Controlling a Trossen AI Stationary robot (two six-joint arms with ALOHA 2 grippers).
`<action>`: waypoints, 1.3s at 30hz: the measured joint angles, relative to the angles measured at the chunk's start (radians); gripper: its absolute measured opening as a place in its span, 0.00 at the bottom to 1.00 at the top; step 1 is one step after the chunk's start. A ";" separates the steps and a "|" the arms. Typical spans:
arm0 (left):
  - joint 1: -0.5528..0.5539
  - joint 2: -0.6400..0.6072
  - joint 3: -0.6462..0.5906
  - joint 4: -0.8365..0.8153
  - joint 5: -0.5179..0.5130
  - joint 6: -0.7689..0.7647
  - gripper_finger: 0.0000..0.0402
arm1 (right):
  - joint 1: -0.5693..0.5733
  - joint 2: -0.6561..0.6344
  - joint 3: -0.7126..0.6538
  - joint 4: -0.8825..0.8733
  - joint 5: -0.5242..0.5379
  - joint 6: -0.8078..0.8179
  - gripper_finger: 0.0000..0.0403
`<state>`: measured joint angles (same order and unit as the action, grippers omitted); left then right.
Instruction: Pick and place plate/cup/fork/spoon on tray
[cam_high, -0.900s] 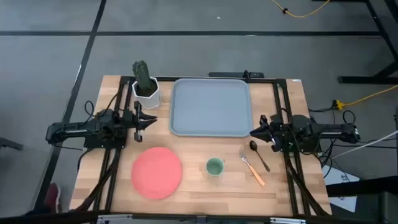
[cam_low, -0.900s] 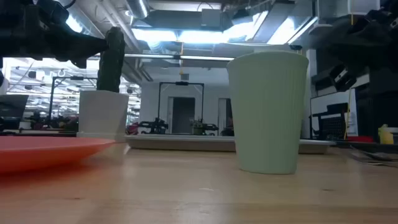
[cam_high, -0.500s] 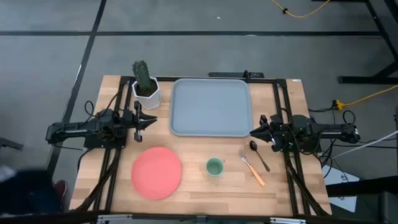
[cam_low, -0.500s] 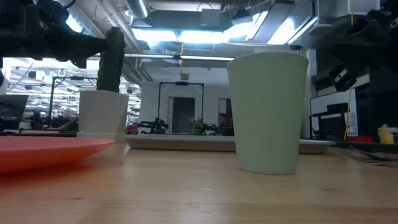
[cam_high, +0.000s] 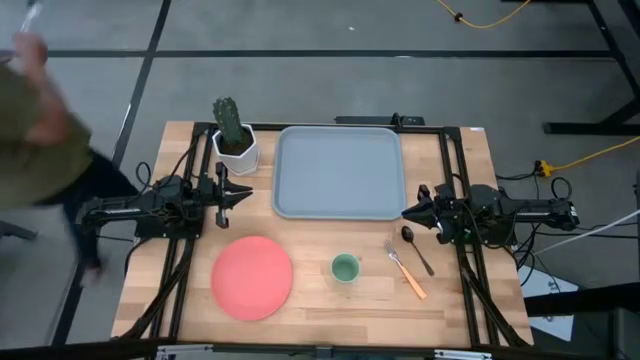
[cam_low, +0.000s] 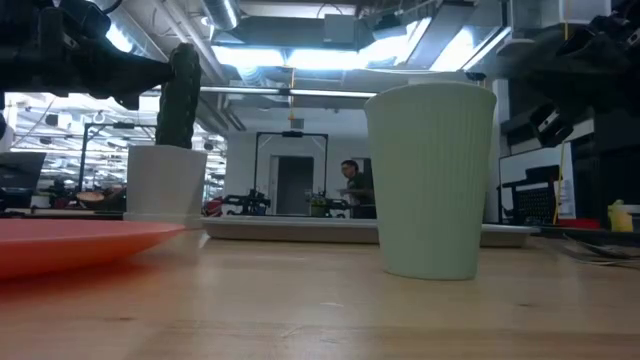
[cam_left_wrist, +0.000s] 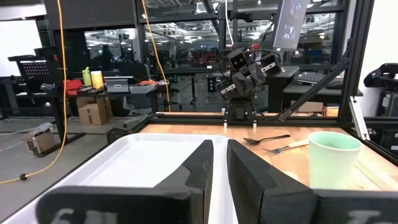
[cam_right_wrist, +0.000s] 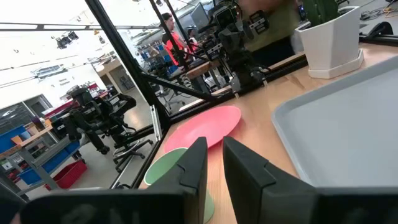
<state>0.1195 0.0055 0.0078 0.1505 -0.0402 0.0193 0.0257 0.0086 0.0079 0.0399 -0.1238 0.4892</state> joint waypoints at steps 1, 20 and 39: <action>0.000 0.000 0.000 0.000 0.000 0.000 0.10 | 0.000 0.000 0.000 0.000 0.000 0.000 0.14; 0.000 0.000 0.000 0.000 0.000 0.000 0.10 | 0.000 0.000 0.000 0.023 0.051 -0.130 0.14; 0.000 0.000 0.000 0.003 0.001 0.017 0.10 | 0.000 0.000 0.000 0.274 0.311 -0.411 0.14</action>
<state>0.1193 0.0051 0.0082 0.1535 -0.0395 0.0360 0.0254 0.0090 0.0078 0.3138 0.1873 0.0782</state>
